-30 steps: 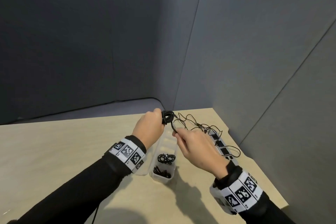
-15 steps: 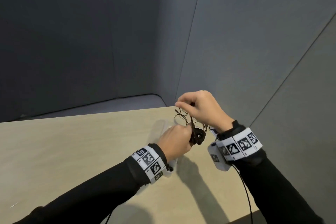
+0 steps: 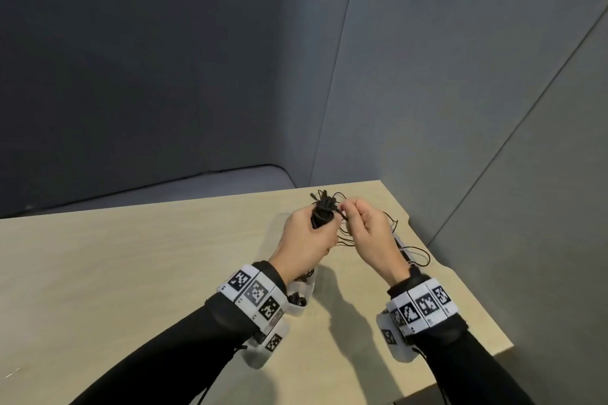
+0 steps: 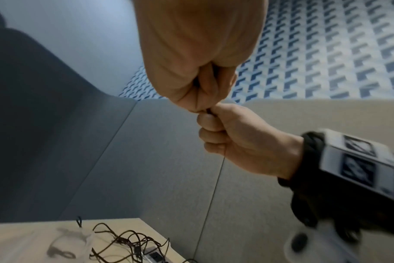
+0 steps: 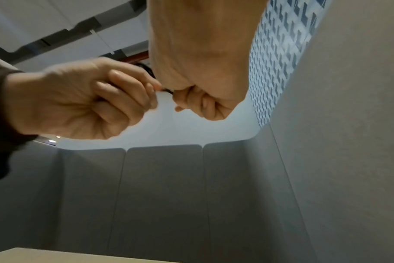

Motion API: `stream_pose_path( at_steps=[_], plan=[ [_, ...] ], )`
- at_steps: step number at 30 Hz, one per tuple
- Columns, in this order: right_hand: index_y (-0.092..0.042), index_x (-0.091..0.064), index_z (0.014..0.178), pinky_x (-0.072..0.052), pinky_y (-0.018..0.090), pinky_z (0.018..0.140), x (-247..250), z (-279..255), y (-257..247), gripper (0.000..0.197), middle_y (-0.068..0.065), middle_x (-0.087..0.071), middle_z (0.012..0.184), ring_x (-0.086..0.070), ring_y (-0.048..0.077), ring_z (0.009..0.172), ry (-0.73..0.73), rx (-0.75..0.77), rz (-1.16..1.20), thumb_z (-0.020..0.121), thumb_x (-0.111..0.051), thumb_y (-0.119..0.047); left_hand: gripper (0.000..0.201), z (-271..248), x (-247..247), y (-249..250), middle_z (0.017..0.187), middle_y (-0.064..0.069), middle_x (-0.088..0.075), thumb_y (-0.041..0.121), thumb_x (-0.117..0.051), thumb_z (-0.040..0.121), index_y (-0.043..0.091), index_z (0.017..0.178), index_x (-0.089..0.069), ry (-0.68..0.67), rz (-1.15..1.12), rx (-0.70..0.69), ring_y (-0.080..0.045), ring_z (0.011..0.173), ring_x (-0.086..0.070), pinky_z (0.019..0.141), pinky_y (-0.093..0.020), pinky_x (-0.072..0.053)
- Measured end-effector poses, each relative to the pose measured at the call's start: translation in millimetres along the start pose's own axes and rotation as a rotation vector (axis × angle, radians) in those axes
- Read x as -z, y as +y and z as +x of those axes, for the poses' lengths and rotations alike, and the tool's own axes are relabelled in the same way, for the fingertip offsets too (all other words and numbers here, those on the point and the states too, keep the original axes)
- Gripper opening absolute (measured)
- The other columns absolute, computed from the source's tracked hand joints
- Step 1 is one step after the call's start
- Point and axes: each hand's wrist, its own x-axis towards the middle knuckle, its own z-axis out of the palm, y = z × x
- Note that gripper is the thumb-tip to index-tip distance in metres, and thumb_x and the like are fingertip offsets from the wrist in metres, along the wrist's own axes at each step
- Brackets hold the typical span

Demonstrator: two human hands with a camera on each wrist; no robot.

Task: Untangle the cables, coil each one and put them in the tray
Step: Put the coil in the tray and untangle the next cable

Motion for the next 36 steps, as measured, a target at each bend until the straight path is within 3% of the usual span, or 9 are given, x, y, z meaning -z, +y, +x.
stream_pose_path(
  at_steps=[4, 8, 13, 17, 21, 24, 26, 31, 36],
  plan=[
    [-0.024, -0.043, 0.105, -0.026, 0.027, 0.048, -4.9, -21.4, -14.6, 0.006, -0.009, -0.037, 0.047, -0.036, 0.011, 0.045, 0.017, 0.109, -0.202, 0.101, -0.039, -0.022, 0.027, 1.1, 4.7, 6.5, 0.048, -0.003, -0.040, 0.002, -0.050, 0.087, 0.011, 0.063, -0.044, 0.030, -0.180, 0.158, -0.010, 0.036, -0.031, 0.035, -0.017, -0.025],
    [-0.025, -0.032, 0.106, -0.030, 0.031, 0.044, -9.5, -29.2, -32.9, 0.013, -0.013, -0.036, 0.048, -0.044, 0.016, 0.040, 0.023, 0.252, -0.437, 0.097, -0.028, -0.033, 0.028, 1.5, 3.2, 8.8, 0.045, 0.000, -0.036, -0.005, -0.045, 0.084, 0.011, 0.061, -0.040, 0.054, -0.196, 0.238, -0.008, 0.032, -0.029, 0.034, -0.014, -0.022],
    [-0.023, -0.031, 0.104, -0.022, 0.029, 0.041, -2.1, -28.2, -49.0, 0.012, -0.016, -0.028, 0.045, -0.032, 0.016, 0.040, -0.057, 0.251, -0.562, 0.096, -0.028, -0.030, 0.021, -0.6, 7.9, -8.3, 0.058, -0.001, -0.057, 0.005, -0.050, 0.081, 0.020, 0.066, -0.050, 0.033, 0.275, 0.046, -0.016, 0.050, -0.048, 0.050, -0.031, -0.040],
    [-0.014, -0.039, 0.109, -0.031, 0.036, 0.052, -0.9, -24.8, -58.6, 0.016, -0.007, -0.046, 0.057, -0.041, 0.025, 0.052, -0.205, 0.222, -0.604, 0.101, -0.030, -0.026, 0.023, -0.6, 14.1, -9.2, 0.066, -0.001, -0.057, 0.008, -0.049, 0.081, 0.027, 0.068, -0.045, 0.001, 0.455, -0.005, -0.018, 0.058, -0.049, 0.054, -0.030, -0.039],
    [-0.013, -0.038, 0.108, -0.028, 0.029, 0.059, -1.3, -27.2, -63.8, 0.016, -0.002, -0.050, 0.079, -0.041, 0.017, 0.063, -0.336, 0.206, -0.533, 0.102, -0.031, -0.026, 0.019, 1.2, 18.4, -14.3, 0.066, 0.003, -0.056, 0.009, -0.047, 0.082, 0.024, 0.071, -0.047, -0.045, 0.519, 0.051, -0.013, 0.057, -0.049, 0.053, -0.026, -0.037],
    [-0.013, -0.041, 0.113, -0.032, 0.015, 0.063, -3.3, -29.5, -59.6, 0.017, -0.001, -0.053, 0.095, -0.044, 0.007, 0.073, -0.387, 0.163, -0.419, 0.102, -0.032, -0.023, 0.023, 3.3, 22.3, -13.3, 0.052, 0.004, -0.053, 0.003, -0.045, 0.080, 0.018, 0.063, -0.049, -0.071, 0.305, 0.187, -0.015, 0.048, -0.044, 0.046, -0.024, -0.033],
    [-0.018, -0.043, 0.109, -0.034, 0.009, 0.062, -4.2, -32.0, -48.5, 0.012, -0.004, -0.057, 0.091, -0.048, 0.002, 0.070, -0.345, 0.143, -0.324, 0.101, -0.035, -0.021, 0.025, 6.0, 30.1, -5.0, 0.046, 0.003, -0.043, 0.005, -0.046, 0.083, 0.014, 0.059, -0.046, -0.139, 0.075, 0.321, -0.012, 0.039, -0.032, 0.040, -0.018, -0.022],
    [-0.025, -0.044, 0.099, -0.033, 0.014, 0.059, 1.7, -32.2, -22.3, 0.013, -0.006, -0.058, 0.074, -0.049, 0.006, 0.063, -0.289, 0.041, -0.213, 0.100, -0.038, -0.014, 0.024, 8.5, 49.4, 15.0, 0.049, 0.003, -0.033, 0.017, -0.050, 0.092, 0.016, 0.070, -0.042, -0.292, -0.244, 0.432, -0.005, 0.035, -0.019, 0.037, -0.011, -0.009],
    [-0.027, -0.043, 0.100, -0.035, 0.021, 0.059, -0.5, -33.5, -27.4, 0.009, -0.003, -0.057, 0.071, -0.047, 0.010, 0.062, -0.357, 0.071, -0.216, 0.101, -0.038, -0.020, 0.011, 7.5, 46.5, 15.3, 0.051, 0.003, -0.037, 0.021, -0.042, 0.091, 0.016, 0.081, -0.038, -0.193, -0.343, 0.477, -0.005, 0.036, -0.020, 0.036, -0.011, -0.010]
  ],
)
